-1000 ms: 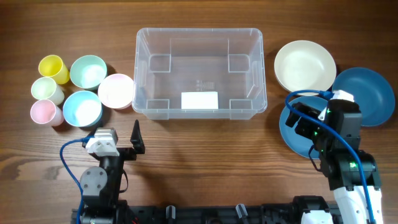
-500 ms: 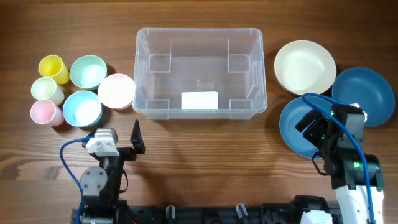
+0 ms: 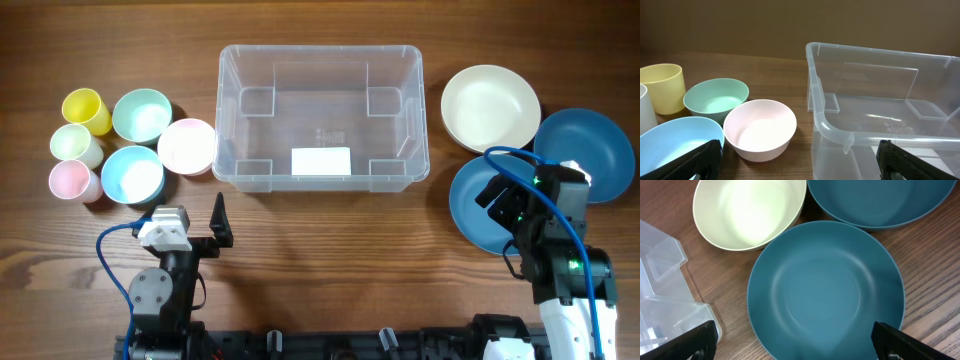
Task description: Pack container
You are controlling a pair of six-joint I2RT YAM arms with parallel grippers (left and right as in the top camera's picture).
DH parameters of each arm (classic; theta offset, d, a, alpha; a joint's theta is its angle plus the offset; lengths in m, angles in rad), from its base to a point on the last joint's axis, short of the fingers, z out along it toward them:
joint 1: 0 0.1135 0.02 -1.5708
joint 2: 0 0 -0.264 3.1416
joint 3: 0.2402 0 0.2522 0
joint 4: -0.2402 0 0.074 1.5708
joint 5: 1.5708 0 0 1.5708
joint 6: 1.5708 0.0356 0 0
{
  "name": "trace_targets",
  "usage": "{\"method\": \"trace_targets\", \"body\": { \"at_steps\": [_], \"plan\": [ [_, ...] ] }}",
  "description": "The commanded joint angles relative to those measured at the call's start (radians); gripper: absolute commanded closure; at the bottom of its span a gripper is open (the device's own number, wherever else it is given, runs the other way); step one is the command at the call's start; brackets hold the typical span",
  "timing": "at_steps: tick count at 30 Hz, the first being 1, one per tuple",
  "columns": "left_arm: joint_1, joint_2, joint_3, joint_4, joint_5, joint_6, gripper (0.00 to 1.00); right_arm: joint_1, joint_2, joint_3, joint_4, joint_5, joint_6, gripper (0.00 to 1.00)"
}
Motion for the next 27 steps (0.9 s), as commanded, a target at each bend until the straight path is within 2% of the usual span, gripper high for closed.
{"method": "trace_targets", "body": {
  "at_steps": [1,7,11,16,21,27],
  "plan": [
    [-0.006,0.002,-0.007,0.006,-0.009,0.015,0.00,-0.004,0.009,0.019,0.005,0.002,-0.008,0.00],
    [-0.006,0.002,0.028,0.003,0.021,0.010,0.00,-0.004,0.041,0.019,0.005,0.002,-0.008,0.00],
    [-0.006,0.034,0.123,-0.046,-0.060,-0.101,0.00,-0.004,0.071,0.019,0.005,0.002,-0.008,0.00],
    [-0.006,0.224,0.307,-0.109,-0.069,-0.128,0.00,-0.004,0.115,0.019,0.005,0.002,-0.008,0.00],
    [-0.006,0.630,0.707,-0.260,-0.056,-0.126,0.00,-0.004,0.173,0.019,0.005,0.002,-0.008,0.00],
    [-0.006,1.006,1.246,-0.617,0.088,-0.120,0.00,-0.004,0.236,0.019,0.006,0.002,-0.008,0.00]
  ]
}}
